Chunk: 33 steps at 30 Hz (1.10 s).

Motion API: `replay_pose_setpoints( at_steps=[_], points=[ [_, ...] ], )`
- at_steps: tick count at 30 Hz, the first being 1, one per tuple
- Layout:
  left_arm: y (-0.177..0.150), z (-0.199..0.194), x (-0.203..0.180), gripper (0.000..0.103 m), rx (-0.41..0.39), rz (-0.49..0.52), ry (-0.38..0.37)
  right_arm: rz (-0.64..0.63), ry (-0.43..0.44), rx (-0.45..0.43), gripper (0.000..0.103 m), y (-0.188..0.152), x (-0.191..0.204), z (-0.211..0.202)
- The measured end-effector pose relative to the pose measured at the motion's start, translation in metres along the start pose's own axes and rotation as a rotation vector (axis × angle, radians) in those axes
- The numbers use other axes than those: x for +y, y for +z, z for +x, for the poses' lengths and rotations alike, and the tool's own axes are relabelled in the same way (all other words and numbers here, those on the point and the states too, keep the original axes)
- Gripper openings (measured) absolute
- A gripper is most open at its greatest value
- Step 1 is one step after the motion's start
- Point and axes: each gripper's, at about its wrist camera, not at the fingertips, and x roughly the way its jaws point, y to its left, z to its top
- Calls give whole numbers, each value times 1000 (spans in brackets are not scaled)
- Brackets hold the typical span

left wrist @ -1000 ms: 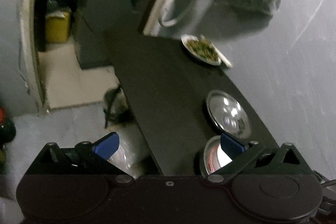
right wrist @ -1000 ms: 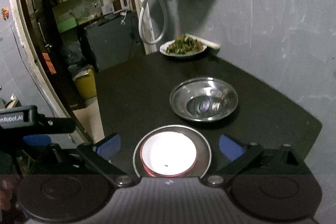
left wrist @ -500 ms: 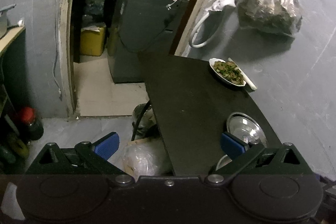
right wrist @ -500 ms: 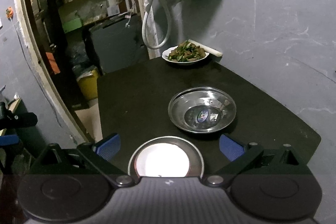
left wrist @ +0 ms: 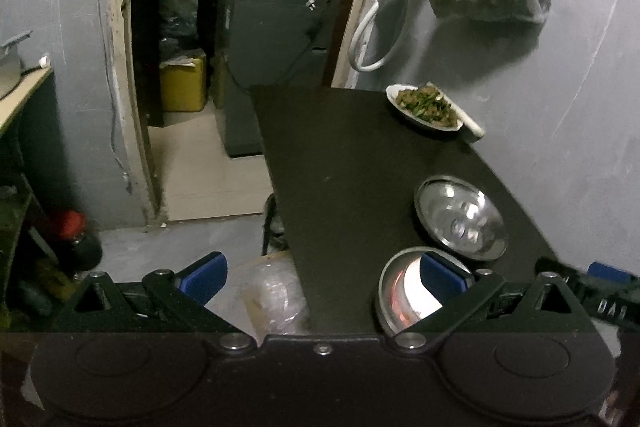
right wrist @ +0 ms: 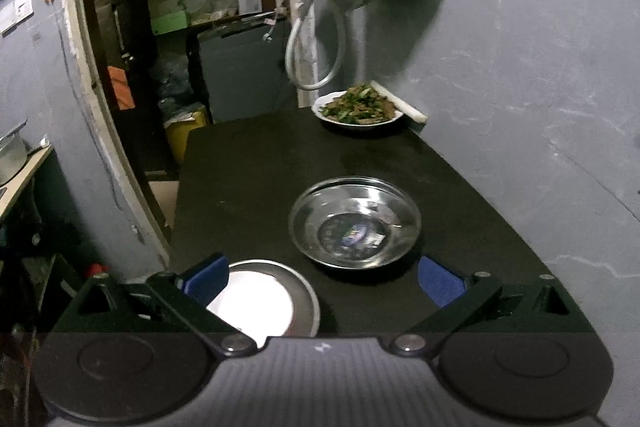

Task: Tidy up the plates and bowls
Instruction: 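Move both tools down to the rim of the steel bowl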

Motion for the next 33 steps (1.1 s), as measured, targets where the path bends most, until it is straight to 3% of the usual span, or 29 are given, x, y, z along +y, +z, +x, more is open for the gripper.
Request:
replay_pose_setpoints(
  at_steps=[7,12,22,26,33],
  points=[
    [8,7,-8,102,96,126,51,121,-7,27,103,-21,-27,7],
    [23,28,-5,102,115,151,-19,183,-40,63,103,-31,-28,8],
    [29,76,20,102,100,164,-208,180,-183,43,103,-13,-1,2],
    [27,94,30,102,157,113,-249,123,-224,69,103,-17,17,4],
    [19,113,32,102,207,129,-311,92,-312,130,103,-20,33,-3]
  ],
)
